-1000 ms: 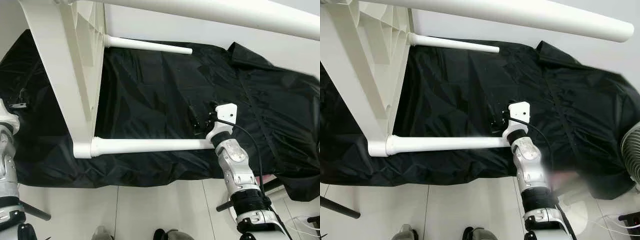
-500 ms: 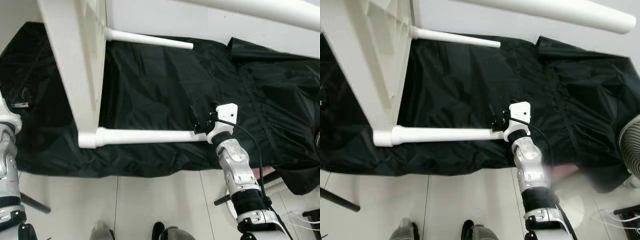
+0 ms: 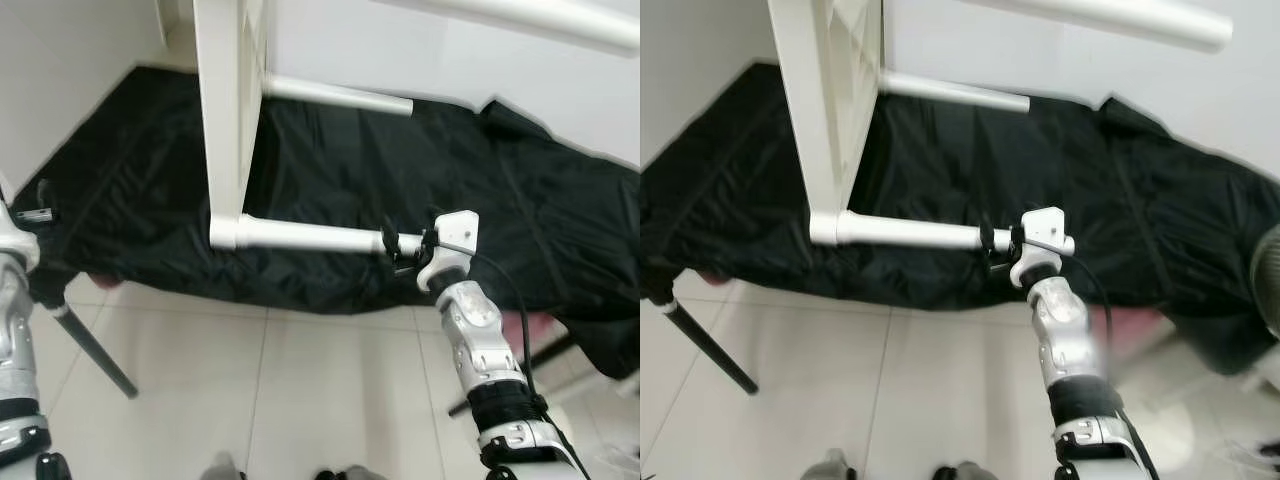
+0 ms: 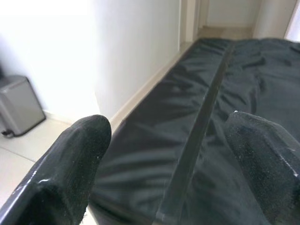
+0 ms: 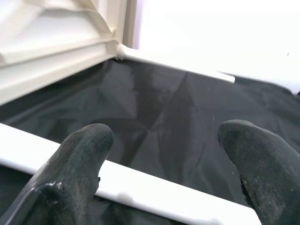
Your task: Building children table
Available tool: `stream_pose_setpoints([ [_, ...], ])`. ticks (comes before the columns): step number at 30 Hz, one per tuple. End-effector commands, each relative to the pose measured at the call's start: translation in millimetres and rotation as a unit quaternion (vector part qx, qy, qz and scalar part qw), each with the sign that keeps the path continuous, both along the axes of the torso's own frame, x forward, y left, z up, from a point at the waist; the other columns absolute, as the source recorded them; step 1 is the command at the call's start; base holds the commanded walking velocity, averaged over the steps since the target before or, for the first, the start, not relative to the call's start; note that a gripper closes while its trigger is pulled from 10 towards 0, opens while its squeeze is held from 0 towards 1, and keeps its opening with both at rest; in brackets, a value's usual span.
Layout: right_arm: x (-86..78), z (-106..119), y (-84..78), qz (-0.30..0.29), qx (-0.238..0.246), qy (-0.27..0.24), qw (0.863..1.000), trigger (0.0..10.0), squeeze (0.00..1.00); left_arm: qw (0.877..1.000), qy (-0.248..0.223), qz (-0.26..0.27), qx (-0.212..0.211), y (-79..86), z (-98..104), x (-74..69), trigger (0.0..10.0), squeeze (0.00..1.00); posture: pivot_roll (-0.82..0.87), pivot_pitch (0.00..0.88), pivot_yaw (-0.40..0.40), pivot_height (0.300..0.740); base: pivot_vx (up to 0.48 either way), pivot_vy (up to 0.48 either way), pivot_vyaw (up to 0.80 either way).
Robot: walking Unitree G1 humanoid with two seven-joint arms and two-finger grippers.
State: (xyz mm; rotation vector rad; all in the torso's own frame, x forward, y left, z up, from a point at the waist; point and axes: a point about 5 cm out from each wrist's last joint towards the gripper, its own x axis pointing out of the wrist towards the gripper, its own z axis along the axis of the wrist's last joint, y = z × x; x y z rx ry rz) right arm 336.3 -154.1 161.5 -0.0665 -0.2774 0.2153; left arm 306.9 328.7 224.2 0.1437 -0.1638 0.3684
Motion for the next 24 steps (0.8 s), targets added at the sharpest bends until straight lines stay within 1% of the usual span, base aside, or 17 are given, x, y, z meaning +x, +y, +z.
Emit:
stream_pose_setpoints([
  [1, 0.6, 1, -3.2, -0.004, -0.002, -0.002, 1.000, 10.0, 0.00, 1.000, -0.004, 0.000, 0.009, -2.3, 1, -0.2, 10.0, 0.00, 0.08, 0.092, -0.103, 0.740, 0.000, 0.000, 0.00],
  [9, 0.5, 1, -5.4, -0.007, -0.003, -0.003, 1.000, 10.0, 0.00, 1.000, -0.013, -0.001, 0.028, -6.9, -3, -5.6, 10.0, 0.00, 0.08, 0.096, -0.103, 0.740, 0.000, 0.000, 0.00],
  [10, -0.6, 0, -7.6, -0.010, -0.005, -0.002, 1.000, 10.0, 0.00, 0.999, -0.024, -0.029, 0.039, -16.3, -6, -10.7, 10.0, 0.00, 0.08, 0.098, -0.104, 0.740, 0.000, 0.000, 0.00],
  [12, -2.5, -3, -12.1, -0.016, -0.010, 0.002, 1.000, 10.0, 0.00, 0.996, -0.028, -0.071, 0.055, -29.3, -13, -18.0, 10.0, 0.00, 0.09, 0.100, -0.103, 0.740, 0.000, 0.000, 0.00],
  [13, -2.5, -3, -12.1, -0.016, -0.010, 0.002, 1.000, 10.0, 0.00, 0.996, -0.028, -0.071, 0.055, -29.3, -13, -18.0, 10.0, 0.00, 0.09, 0.100, -0.103, 0.740, 0.000, 0.000, 0.00],
  [15, -4.2, -6, -16.3, -0.022, -0.014, 0.006, 1.000, 10.0, 0.00, 0.992, -0.021, -0.108, 0.056, -38.9, -21, -23.9, 10.0, 0.00, 0.09, 0.100, -0.104, 0.740, 0.000, 0.000, 0.00],
  [16, -5.6, -8, -19.6, -0.027, -0.017, 0.008, 0.999, 10.0, 0.00, 0.987, -0.012, -0.149, 0.057, -48.4, -27, -29.2, 10.0, 0.00, 0.09, 0.102, -0.104, 0.740, 0.000, 0.000, 0.00],
  [17, -6.6, -9, -21.6, -0.030, -0.019, 0.010, 0.999, 10.0, 0.00, 0.983, -0.007, -0.176, 0.057, -54.9, -32, -33.0, 10.0, 0.00, 0.09, 0.102, -0.104, 0.740, 0.000, 0.000, 0.00],
  [18, -7.7, -11, -24.1, -0.035, -0.020, 0.012, 0.999, 10.0, 0.00, 0.976, -0.010, -0.210, 0.058, -63.5, -36, -38.7, 10.0, 0.00, 0.09, 0.102, -0.104, 0.740, 0.000, 0.000, 0.00],
  [19, -7.7, -11, -24.1, -0.035, -0.020, 0.012, 0.999, 10.0, 0.00, 0.976, -0.010, -0.210, 0.058, -63.5, -36, -38.7, 10.0, 0.00, 0.09, 0.102, -0.104, 0.740, 0.000, 0.000, 0.00],
  [20, -9.3, -12, -26.7, -0.040, -0.024, 0.013, 0.999, 10.0, 0.00, 0.969, -0.008, -0.239, 0.063, -72.4, -42, -45.1, 10.0, 0.00, 0.09, 0.108, -0.104, 0.740, 0.000, 0.000, 0.00],
  [21, -10.3, -13, -28.2, -0.042, -0.027, 0.014, 0.999, 10.0, 0.00, 0.964, -0.006, -0.256, 0.066, -77.7, -45, -49.1, 10.0, 0.00, 0.09, 0.108, -0.104, 0.740, 0.000, 0.000, 0.00],
  [22, -10.3, -13, -28.2, -0.042, -0.027, 0.014, 0.999, 10.0, 0.00, 0.964, -0.006, -0.256, 0.066, -77.7, -45, -49.1, 10.0, 0.00, 0.09, 0.108, -0.104, 0.740, 0.000, 0.000, 0.00],
  [23, -12.2, -14, -30.9, -0.046, -0.030, 0.015, 0.998, 10.0, 0.00, 0.956, 0.002, -0.287, 0.055, -86.6, -52, -54.5, 10.0, 0.00, 0.09, 0.111, -0.102, 0.740, 0.000, 0.000, 0.00],
  [24, -13.9, -16, -33.1, -0.048, -0.032, 0.017, 0.998, 10.0, 0.00, 0.950, 0.007, -0.307, 0.054, -93.5, -56, -58.8, 10.0, 0.00, 0.09, 0.113, -0.100, 0.740, 0.000, 0.000, 0.00],
])
